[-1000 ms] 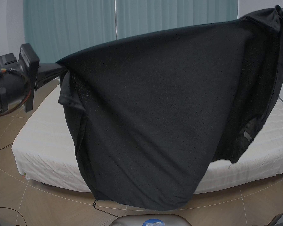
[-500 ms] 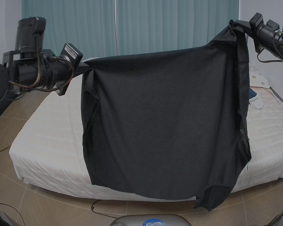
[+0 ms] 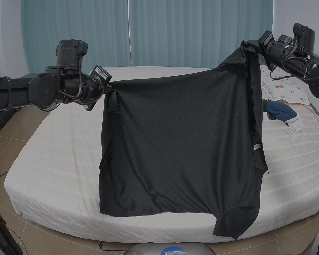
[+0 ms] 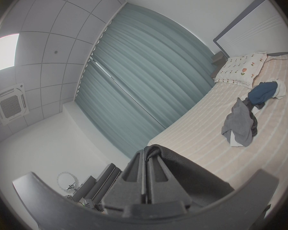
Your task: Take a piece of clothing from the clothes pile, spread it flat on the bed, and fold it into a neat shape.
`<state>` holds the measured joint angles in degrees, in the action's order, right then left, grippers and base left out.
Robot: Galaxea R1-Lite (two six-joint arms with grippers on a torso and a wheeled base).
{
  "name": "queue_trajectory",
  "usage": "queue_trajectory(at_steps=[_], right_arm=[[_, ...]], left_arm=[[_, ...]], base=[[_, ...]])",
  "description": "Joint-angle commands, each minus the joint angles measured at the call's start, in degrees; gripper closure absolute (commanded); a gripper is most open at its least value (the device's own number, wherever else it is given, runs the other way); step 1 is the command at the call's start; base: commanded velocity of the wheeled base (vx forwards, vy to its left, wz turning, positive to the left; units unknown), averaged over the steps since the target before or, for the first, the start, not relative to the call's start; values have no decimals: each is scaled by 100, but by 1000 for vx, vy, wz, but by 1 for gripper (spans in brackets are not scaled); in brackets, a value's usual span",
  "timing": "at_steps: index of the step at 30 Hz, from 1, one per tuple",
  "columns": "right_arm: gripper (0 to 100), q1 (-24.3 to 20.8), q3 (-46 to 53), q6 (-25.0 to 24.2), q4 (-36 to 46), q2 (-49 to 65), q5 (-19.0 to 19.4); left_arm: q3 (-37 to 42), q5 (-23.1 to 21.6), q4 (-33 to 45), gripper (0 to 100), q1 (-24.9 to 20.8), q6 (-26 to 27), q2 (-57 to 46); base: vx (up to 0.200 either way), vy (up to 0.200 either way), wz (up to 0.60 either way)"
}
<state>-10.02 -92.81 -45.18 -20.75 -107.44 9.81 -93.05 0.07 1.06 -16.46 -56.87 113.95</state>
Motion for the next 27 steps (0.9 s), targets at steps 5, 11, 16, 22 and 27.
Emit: queue_trajectory(at_steps=[5, 11, 16, 22, 27], right_arm=[[100, -132, -264, 97, -606, -1447, -85], [100, -132, -370, 97, -1080, -2343, -366], [100, -123, -440, 106, -1300, -2906, -516], [100, -123, -712, 194, -1318, -3591, -832], [100, -132, -1055, 211, -1309, -4092, -1025]], left_arm=[[-969, -7, 52, 100, 108, -26, 1657], [-1444, -7, 52, 100, 143, -35, 2378], [-1664, -7, 52, 100, 134, -44, 2835], [-2033, -7, 79, 100, 125, -35, 3310], [-2154, -25, 79, 100, 125, -17, 3582]], base=[[0, 0, 0], [0, 0, 0], [0, 0, 0], [0, 0, 0], [0, 0, 0]])
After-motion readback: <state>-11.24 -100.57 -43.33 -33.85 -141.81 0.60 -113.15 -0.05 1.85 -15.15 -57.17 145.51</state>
